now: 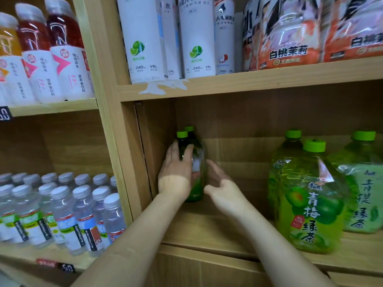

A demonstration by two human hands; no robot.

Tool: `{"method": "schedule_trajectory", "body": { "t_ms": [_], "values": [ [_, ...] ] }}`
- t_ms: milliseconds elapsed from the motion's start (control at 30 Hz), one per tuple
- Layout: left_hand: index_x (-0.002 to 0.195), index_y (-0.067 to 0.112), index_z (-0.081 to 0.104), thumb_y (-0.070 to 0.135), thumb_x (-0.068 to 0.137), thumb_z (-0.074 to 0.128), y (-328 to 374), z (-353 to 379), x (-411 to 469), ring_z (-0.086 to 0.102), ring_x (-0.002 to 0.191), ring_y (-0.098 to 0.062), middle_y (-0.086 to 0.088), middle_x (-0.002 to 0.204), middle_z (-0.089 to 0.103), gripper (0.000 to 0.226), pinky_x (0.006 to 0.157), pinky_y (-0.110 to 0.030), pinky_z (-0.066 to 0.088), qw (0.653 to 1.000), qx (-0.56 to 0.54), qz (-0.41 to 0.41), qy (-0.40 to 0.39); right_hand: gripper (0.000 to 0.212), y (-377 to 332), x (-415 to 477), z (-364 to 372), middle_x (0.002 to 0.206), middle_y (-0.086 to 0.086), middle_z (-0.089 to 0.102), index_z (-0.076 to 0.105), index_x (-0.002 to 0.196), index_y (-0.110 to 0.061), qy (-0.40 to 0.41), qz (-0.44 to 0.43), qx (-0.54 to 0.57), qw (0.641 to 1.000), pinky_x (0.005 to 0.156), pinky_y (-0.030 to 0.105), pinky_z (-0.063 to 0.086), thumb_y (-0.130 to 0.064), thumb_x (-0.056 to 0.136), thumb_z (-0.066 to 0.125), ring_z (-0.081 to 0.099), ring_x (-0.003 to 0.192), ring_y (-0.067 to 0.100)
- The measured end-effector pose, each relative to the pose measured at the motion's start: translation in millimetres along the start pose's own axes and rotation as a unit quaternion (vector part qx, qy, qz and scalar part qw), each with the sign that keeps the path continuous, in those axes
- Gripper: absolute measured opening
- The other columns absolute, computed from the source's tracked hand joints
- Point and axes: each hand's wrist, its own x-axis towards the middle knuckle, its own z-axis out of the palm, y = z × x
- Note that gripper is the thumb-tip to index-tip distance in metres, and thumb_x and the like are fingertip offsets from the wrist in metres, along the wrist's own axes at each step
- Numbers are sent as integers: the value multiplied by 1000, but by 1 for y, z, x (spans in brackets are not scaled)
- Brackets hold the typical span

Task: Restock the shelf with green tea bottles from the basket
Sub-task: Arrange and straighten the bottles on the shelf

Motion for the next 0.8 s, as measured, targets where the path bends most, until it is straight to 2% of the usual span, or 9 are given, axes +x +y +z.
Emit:
{"method": "schedule_trajectory", "body": {
  "t_ms": [100,200,267,333,400,467,567,667,800],
  "values": [
    [148,32,9,25,84,68,2,-3,2,1,146,-25,-6,159,-1,87,112,-43,29,1000,-2,-14,-11,69,-17,-28,-16,131,-13,46,25,147,-33,70,-87,-112,987,82,-6,27,-9,90,54,38,114,-4],
    [149,31,6,21,83,67,8,-9,0,-2,146,-27,-9,159,-4,90,116,-44,18,998,1,-36,-45,60,-30,-59,-35,129,-14,44,33,143,-29,163,-201,-237,936,93,5,31,-16,89,55,40,115,-4],
    [149,26,6,30,87,59,16,-16,-13,-2,146,-30,-12,159,-1,82,118,-47,11,999,18,-33,-17,53,-31,-75,-50,133,-3,47,43,138,-22,246,-269,-274,890,102,19,37,-14,88,57,44,124,8],
    [149,23,15,36,90,54,29,-20,-33,7,145,-31,-12,158,10,72,116,-47,17,999,-5,1,53,48,-28,-89,-68,131,7,49,49,132,-15,349,-317,-292,832,105,27,38,-11,85,60,46,124,18],
    [146,24,24,40,91,53,55,-25,-59,19,142,-23,-3,155,21,64,112,-35,24,988,-124,69,63,51,-22,-99,-87,133,10,47,47,132,-16,423,-309,-301,797,106,38,39,-14,83,61,44,126,24],
    [145,27,26,47,88,56,90,-28,-82,24,138,-10,8,148,28,67,107,-19,20,957,-252,142,2,60,-14,-105,-102,139,11,40,36,137,-22,452,-245,-289,808,106,45,36,-22,83,61,39,131,26],
    [145,28,27,39,78,70,134,-20,-98,30,132,0,10,146,35,80,104,-10,21,907,-377,175,-65,74,1,-109,-113,148,10,30,22,144,-30,415,-168,-265,854,107,33,28,-29,83,64,31,135,25],
    [145,34,24,25,69,76,151,-10,-95,34,133,-5,10,145,37,92,109,-23,30,885,-429,152,-99,79,17,-112,-123,146,-1,37,19,145,-34,357,-93,-223,903,100,25,32,-45,81,65,38,132,14],
    [142,42,16,34,57,87,160,2,-93,46,123,-9,7,138,44,112,102,-29,42,886,-431,139,-102,72,26,-113,-145,129,-5,54,41,137,-27,314,-69,-212,923,96,24,40,-53,75,67,52,118,10]
  ]
}}
